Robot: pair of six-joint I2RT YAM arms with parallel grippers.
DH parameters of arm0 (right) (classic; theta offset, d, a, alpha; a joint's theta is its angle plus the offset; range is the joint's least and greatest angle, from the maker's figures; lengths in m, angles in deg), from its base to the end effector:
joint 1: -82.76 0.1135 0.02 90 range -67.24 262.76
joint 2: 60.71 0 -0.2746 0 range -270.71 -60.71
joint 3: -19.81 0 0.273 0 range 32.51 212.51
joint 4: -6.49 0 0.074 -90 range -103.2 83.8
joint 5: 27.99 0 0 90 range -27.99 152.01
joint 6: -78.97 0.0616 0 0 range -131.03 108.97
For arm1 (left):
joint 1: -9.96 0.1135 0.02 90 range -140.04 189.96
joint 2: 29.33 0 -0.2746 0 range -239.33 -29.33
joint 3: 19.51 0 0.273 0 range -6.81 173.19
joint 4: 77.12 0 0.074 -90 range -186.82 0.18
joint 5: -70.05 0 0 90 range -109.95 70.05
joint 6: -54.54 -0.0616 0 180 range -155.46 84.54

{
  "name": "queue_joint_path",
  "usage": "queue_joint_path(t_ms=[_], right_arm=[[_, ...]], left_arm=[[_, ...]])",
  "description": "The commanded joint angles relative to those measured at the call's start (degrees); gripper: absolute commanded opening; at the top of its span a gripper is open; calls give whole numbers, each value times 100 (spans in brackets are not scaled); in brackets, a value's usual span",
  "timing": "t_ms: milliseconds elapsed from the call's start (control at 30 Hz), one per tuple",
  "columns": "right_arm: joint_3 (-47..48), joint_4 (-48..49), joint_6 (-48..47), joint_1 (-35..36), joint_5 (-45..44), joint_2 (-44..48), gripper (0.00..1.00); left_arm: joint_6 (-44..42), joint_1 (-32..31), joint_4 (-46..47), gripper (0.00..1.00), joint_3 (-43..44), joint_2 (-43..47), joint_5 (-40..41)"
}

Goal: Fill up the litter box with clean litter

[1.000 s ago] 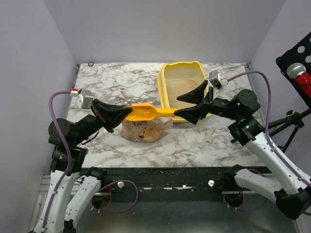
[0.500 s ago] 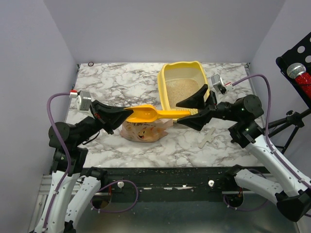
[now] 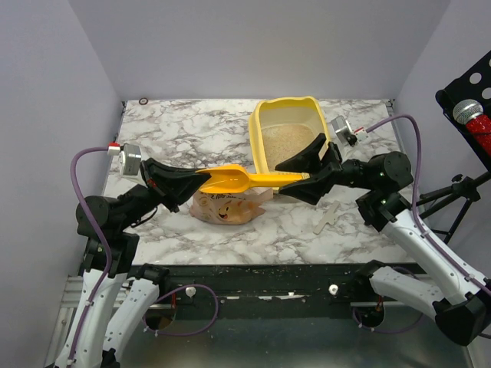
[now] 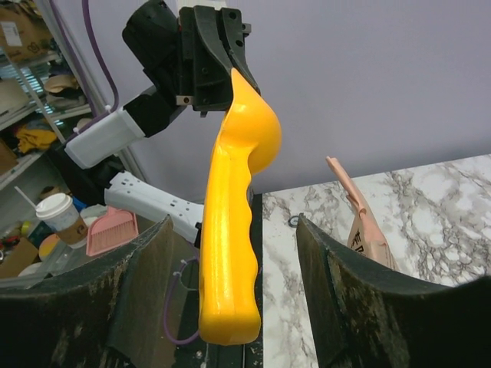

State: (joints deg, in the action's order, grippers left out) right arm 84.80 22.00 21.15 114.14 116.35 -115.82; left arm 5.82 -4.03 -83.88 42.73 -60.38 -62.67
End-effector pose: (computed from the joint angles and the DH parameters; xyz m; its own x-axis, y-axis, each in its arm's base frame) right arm 0.1713 0.1631 0.4327 -0.1856 0.2505 -0.9502 -0.9823 -0.0212 0.1863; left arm 0.1130 -0.0712 0.4458 -0.2110 -0.4469 -0.8693 0.8486 0.3575 -0.3898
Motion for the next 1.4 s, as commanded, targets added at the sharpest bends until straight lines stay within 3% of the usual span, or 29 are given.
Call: queue_joint_path(t_ms=[0,467,900,1033,1133,1200,1367], right_arm=[[26,572,376,-44,251,-157,71],[106,563,359,-35,243,-246,62],[150,695,455,-26,366,-342,37],[132,765,543,-26,410,-395,22],[132,791,605,-18,401,-421,1],[123,766,605,0,349,-395,1],[342,91,333,0,94,-237,1]], left_arm=[[153,-6,338,0,-76,2,-61],[47,-6,268,0,3,-42,-17],[-41,-6,285,0,56,-95,36],[-93,-6,250,0,47,-121,71],[-155,-6,224,0,21,-138,115],[-260,-6,128,0,47,-173,150],[-742,-6,-302,42,170,-472,1]])
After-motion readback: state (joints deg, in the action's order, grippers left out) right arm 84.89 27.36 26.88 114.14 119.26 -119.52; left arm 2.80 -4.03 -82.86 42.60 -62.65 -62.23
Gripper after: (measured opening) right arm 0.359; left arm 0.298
